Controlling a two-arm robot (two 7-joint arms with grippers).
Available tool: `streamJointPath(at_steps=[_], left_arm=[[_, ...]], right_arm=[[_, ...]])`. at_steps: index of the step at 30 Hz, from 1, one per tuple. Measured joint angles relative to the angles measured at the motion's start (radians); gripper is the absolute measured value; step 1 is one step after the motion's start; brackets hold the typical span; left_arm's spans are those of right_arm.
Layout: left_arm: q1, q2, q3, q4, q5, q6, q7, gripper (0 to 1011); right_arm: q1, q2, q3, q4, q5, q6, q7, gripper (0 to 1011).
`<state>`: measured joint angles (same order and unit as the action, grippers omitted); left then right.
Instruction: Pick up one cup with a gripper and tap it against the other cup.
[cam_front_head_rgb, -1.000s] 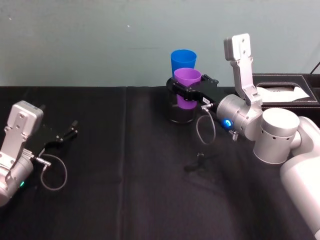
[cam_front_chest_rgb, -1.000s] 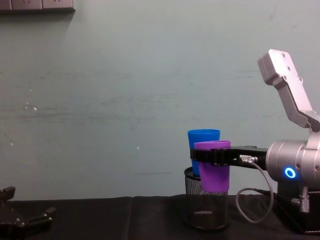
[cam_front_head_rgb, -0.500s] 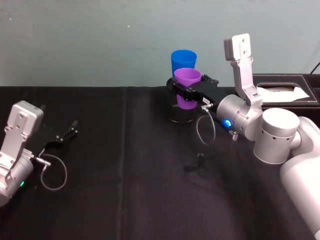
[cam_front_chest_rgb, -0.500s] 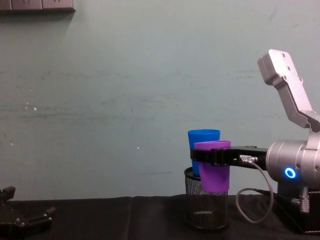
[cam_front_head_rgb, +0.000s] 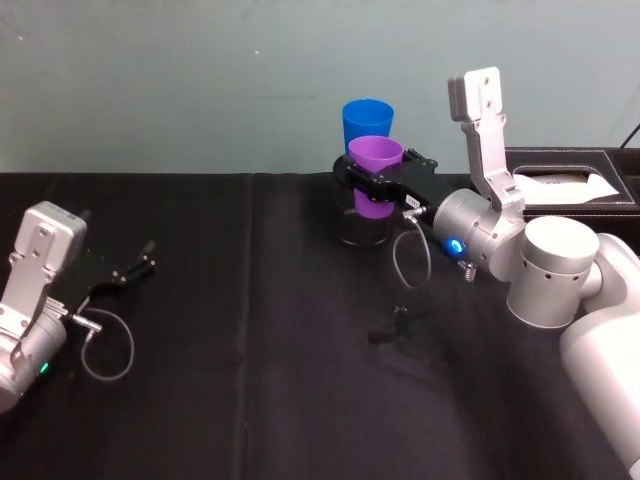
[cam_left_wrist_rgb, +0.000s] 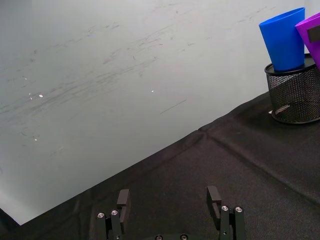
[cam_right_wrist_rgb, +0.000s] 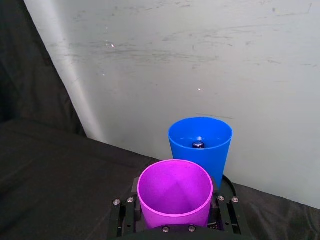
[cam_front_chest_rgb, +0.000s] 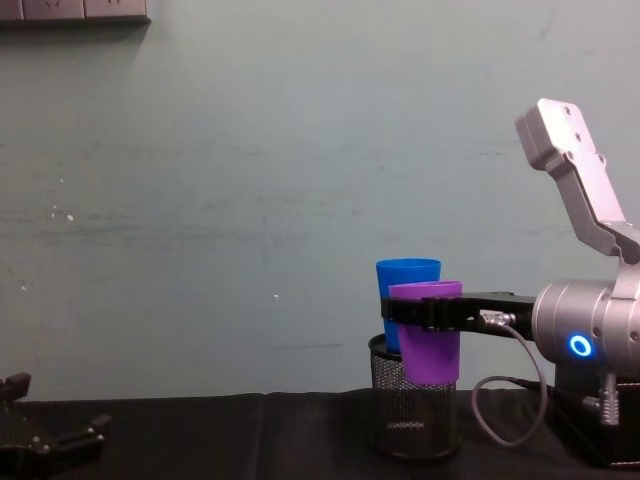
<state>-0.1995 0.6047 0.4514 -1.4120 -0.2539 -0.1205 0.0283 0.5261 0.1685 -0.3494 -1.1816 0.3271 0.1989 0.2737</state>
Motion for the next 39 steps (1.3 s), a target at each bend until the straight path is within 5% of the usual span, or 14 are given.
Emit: streamJointPath(at_steps=[39], left_arm=[[0.0, 0.0, 0.0, 0.0, 0.0, 0.0, 0.0, 1000]], right_arm=[[0.0, 0.0, 0.0, 0.0, 0.0, 0.0, 0.0, 739]])
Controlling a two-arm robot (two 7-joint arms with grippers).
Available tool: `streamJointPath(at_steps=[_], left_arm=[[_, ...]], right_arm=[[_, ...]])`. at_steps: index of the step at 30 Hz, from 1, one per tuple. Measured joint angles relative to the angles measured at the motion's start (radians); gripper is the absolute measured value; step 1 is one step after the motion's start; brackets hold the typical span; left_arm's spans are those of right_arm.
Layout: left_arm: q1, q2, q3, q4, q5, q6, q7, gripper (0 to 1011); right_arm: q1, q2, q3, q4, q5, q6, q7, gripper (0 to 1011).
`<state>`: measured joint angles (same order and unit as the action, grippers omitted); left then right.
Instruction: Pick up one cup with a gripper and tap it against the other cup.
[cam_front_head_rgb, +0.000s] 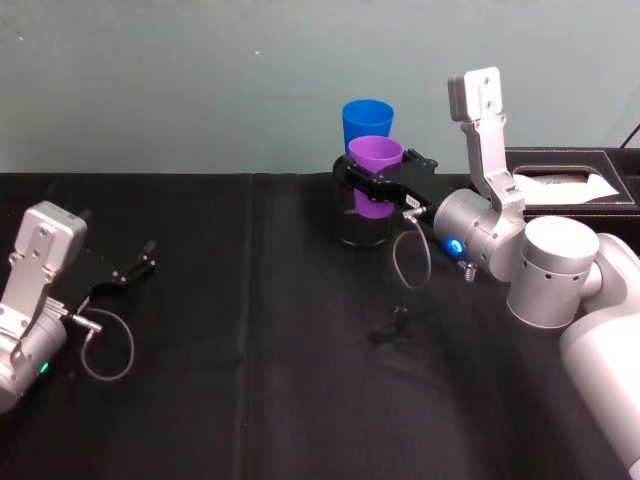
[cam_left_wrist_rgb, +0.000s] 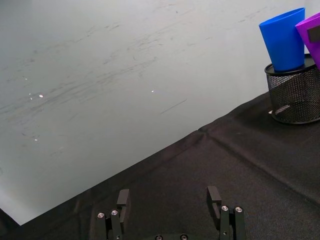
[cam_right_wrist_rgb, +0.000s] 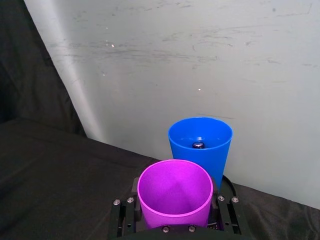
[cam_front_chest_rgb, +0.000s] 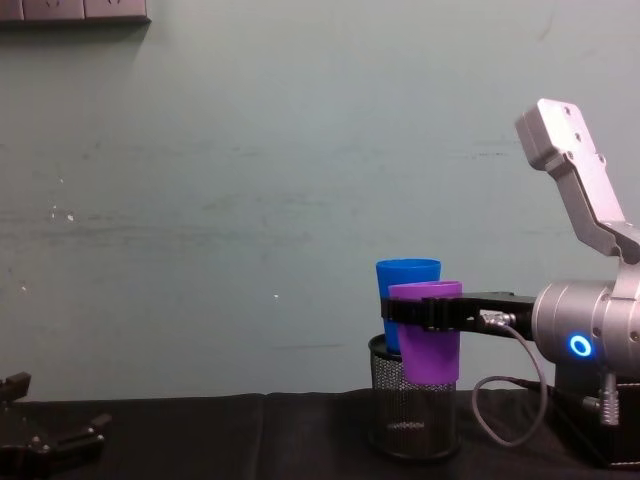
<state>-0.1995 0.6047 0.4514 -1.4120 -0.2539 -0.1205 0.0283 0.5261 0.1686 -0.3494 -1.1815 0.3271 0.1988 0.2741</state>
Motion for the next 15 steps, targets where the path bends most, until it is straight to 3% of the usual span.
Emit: streamJointPath(at_steps=[15], left_arm=[[0.0, 0.0, 0.0, 0.0, 0.0, 0.0, 0.0, 1000]], right_arm=[[0.0, 0.0, 0.0, 0.0, 0.0, 0.0, 0.0, 739]])
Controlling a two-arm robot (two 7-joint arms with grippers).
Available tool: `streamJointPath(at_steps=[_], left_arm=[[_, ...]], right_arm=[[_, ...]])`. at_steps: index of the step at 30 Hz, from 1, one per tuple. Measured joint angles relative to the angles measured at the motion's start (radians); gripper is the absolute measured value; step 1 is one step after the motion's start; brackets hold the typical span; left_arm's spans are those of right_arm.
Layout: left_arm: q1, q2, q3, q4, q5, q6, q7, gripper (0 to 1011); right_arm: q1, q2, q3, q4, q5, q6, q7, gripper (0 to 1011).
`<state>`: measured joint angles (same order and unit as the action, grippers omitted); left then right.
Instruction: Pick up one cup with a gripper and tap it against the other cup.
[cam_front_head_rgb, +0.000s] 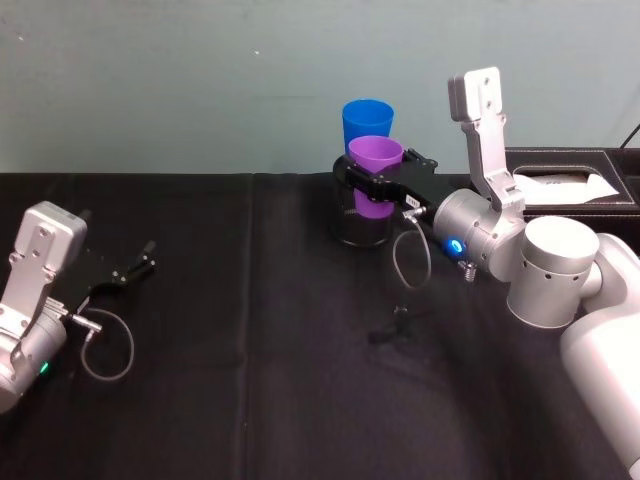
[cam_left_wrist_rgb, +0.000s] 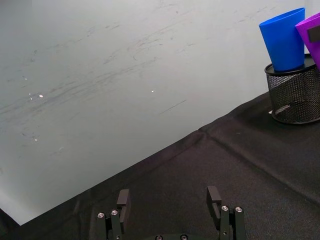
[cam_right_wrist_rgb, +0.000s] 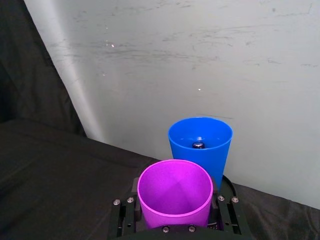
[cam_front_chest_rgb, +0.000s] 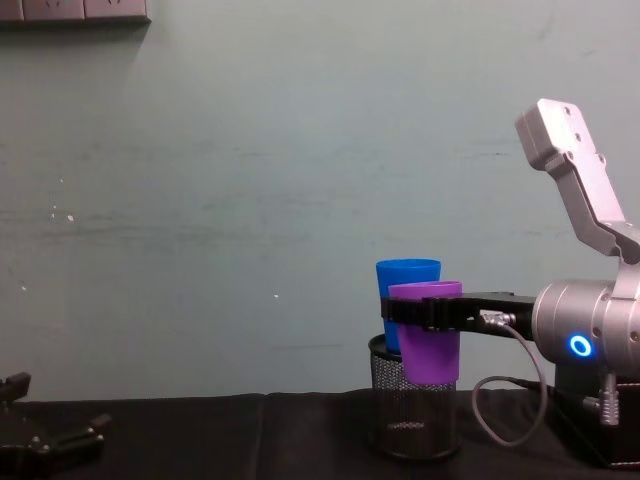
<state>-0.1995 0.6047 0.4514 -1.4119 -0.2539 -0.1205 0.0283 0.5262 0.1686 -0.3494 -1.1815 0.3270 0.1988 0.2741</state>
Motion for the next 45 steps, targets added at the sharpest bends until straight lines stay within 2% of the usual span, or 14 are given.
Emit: streamJointPath(at_steps=[45], left_arm=[[0.0, 0.0, 0.0, 0.0, 0.0, 0.0, 0.0, 1000]], right_arm=[[0.0, 0.0, 0.0, 0.0, 0.0, 0.0, 0.0, 739]])
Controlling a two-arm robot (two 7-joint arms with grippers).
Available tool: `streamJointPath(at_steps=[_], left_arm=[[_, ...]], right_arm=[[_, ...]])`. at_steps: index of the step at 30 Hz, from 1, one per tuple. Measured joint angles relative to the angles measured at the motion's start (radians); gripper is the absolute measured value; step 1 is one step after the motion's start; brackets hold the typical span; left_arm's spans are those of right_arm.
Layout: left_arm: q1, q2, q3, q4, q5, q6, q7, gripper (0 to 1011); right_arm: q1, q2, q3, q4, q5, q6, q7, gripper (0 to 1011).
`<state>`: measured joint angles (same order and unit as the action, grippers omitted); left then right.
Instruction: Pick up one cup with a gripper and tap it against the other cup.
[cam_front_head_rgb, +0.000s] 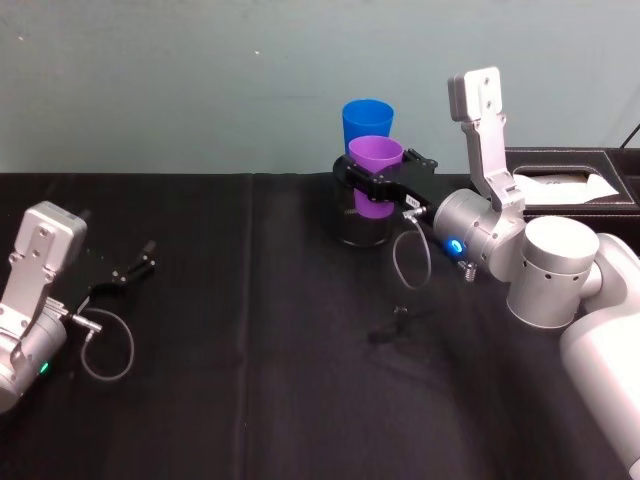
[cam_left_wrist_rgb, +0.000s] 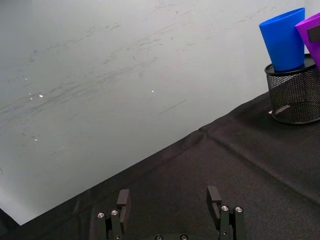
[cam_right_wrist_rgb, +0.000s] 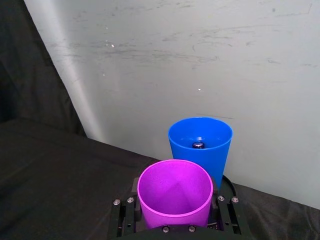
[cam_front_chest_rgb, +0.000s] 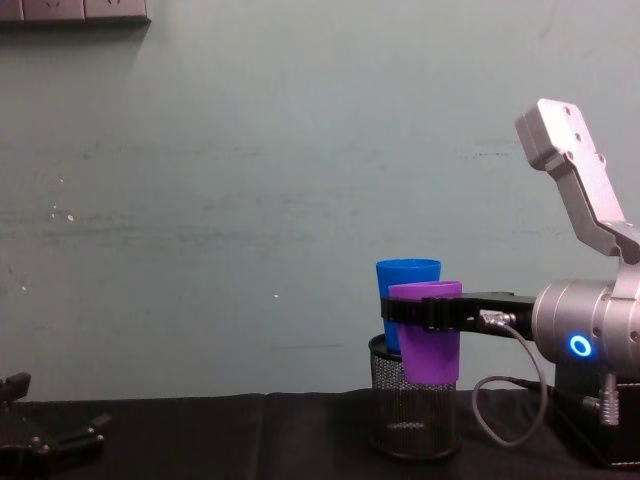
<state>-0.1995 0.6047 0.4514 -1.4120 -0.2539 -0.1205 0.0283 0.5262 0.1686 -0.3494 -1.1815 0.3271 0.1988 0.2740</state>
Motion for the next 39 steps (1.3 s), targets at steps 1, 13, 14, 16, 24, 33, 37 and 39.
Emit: streamJointPath(at_steps=[1, 13, 14, 16, 24, 33, 37, 39], left_arm=[[0.0, 0.0, 0.0, 0.0, 0.0, 0.0, 0.0, 1000], [0.0, 0.0, 0.0, 0.0, 0.0, 0.0, 0.0, 1000], [0.0, 0.0, 0.0, 0.0, 0.0, 0.0, 0.0, 1000], [0.0, 0.0, 0.0, 0.0, 0.0, 0.0, 0.0, 1000], [0.0, 0.0, 0.0, 0.0, 0.0, 0.0, 0.0, 1000], [0.0, 0.0, 0.0, 0.0, 0.0, 0.0, 0.0, 1000], [0.0, 0.0, 0.0, 0.0, 0.0, 0.0, 0.0, 1000], [0.0, 0.0, 0.0, 0.0, 0.0, 0.0, 0.0, 1000]], right_arm=[[0.0, 0.0, 0.0, 0.0, 0.0, 0.0, 0.0, 739], [0.0, 0.0, 0.0, 0.0, 0.0, 0.0, 0.0, 739], [0.0, 0.0, 0.0, 0.0, 0.0, 0.0, 0.0, 739], [0.0, 0.0, 0.0, 0.0, 0.0, 0.0, 0.0, 739], [0.0, 0.0, 0.0, 0.0, 0.0, 0.0, 0.0, 739], [0.0, 0.0, 0.0, 0.0, 0.0, 0.0, 0.0, 739], [0.0, 0.0, 0.0, 0.0, 0.0, 0.0, 0.0, 739], [0.0, 0.0, 0.0, 0.0, 0.0, 0.0, 0.0, 739]])
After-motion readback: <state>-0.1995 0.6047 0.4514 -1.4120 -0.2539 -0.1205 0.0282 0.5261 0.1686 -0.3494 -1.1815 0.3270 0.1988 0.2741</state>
